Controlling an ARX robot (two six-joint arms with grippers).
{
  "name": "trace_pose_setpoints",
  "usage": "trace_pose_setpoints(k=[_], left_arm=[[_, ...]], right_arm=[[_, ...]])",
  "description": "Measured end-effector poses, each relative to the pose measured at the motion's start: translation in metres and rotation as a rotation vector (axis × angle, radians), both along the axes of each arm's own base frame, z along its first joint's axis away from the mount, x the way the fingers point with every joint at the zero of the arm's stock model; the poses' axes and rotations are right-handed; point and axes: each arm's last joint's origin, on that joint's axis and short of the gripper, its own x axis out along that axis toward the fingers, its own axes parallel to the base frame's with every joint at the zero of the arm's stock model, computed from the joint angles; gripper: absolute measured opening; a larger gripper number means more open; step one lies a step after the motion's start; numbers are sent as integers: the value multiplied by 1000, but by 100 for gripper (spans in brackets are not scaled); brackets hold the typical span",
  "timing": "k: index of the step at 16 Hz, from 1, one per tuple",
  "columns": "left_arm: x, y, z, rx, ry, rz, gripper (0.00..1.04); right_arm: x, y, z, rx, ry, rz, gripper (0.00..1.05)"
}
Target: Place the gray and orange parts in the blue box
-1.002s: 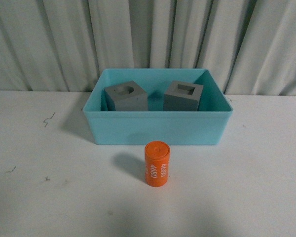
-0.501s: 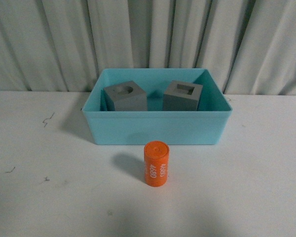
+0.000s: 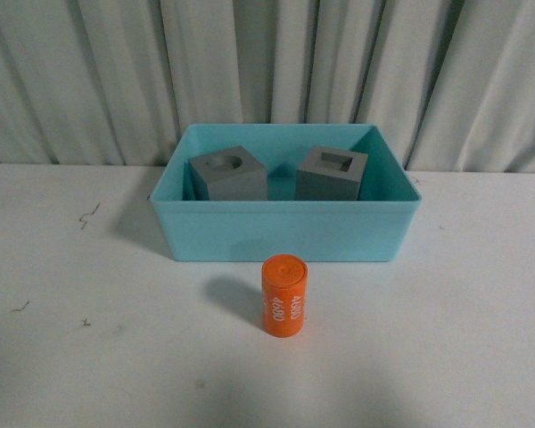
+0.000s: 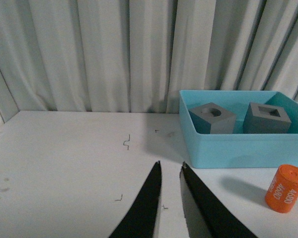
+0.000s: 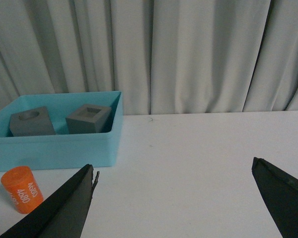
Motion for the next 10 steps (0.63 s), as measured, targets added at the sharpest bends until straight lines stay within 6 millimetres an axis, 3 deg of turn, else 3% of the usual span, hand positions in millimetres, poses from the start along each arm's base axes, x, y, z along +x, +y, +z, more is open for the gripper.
trace_pose_setpoints(k=[7, 10], left_arm=[[0, 0, 0, 0, 0, 0, 95], [0, 0, 0, 1, 0, 0, 98]], right_arm=[[0, 0, 0, 0, 0, 0, 98], [0, 0, 0, 0, 0, 0, 98]])
